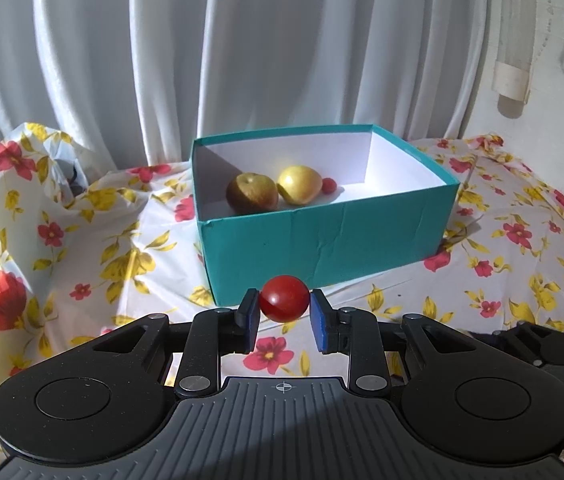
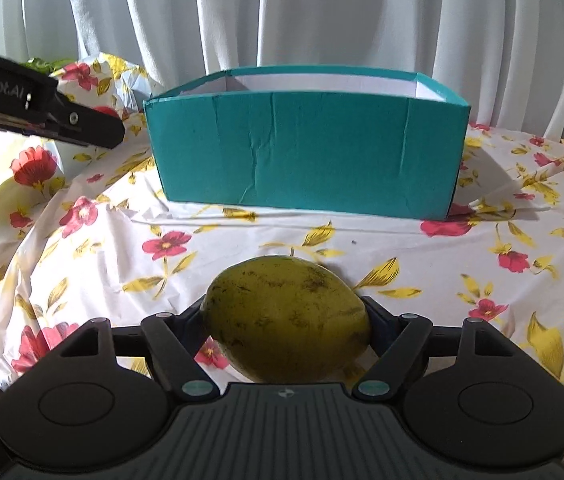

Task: Organize fruits
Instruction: 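Carry the tomato into the box and open the left gripper while the right lifts the fruit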

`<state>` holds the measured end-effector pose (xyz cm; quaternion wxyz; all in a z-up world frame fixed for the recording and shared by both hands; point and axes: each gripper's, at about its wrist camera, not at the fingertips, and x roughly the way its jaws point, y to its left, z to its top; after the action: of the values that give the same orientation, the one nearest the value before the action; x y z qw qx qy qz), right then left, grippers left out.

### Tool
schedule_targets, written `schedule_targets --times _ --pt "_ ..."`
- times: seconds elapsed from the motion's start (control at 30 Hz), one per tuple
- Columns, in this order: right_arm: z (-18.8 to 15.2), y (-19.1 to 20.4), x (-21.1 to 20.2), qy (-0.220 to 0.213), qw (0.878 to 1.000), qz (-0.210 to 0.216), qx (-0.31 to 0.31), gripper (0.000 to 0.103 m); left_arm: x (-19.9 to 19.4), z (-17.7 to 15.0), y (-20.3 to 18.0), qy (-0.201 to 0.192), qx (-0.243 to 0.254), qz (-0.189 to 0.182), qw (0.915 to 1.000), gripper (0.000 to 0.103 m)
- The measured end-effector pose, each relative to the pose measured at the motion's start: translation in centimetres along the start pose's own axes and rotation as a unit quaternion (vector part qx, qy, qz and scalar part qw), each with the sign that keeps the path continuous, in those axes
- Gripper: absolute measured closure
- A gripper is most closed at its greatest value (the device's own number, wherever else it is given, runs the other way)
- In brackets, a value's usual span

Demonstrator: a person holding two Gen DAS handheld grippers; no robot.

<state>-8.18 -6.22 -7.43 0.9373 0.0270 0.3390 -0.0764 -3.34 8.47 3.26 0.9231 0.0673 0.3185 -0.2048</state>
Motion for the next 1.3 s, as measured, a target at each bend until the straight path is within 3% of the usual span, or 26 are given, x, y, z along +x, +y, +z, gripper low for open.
schedule_targets --times 0.43,0.67,1.3 --pt "6.8 -2.9 -4.2 -0.1 0.992 -0.074 0.025 0.026 1.6 5.6 -0.9 -0.036 -0.006 0.02 0.9991 0.072" --pt "9.2 -4.6 -5.2 -0.132 0.985 -0.11 0.031 0.026 4.4 8.9 -0.9 -0.029 -0.028 0.055 0.9977 0.072" --pt "11.9 -6.2 -4.8 -0.151 0.978 -0.141 0.037 0.026 10.9 10.8 -1.4 0.012 -0.022 0.073 0.997 0.073"
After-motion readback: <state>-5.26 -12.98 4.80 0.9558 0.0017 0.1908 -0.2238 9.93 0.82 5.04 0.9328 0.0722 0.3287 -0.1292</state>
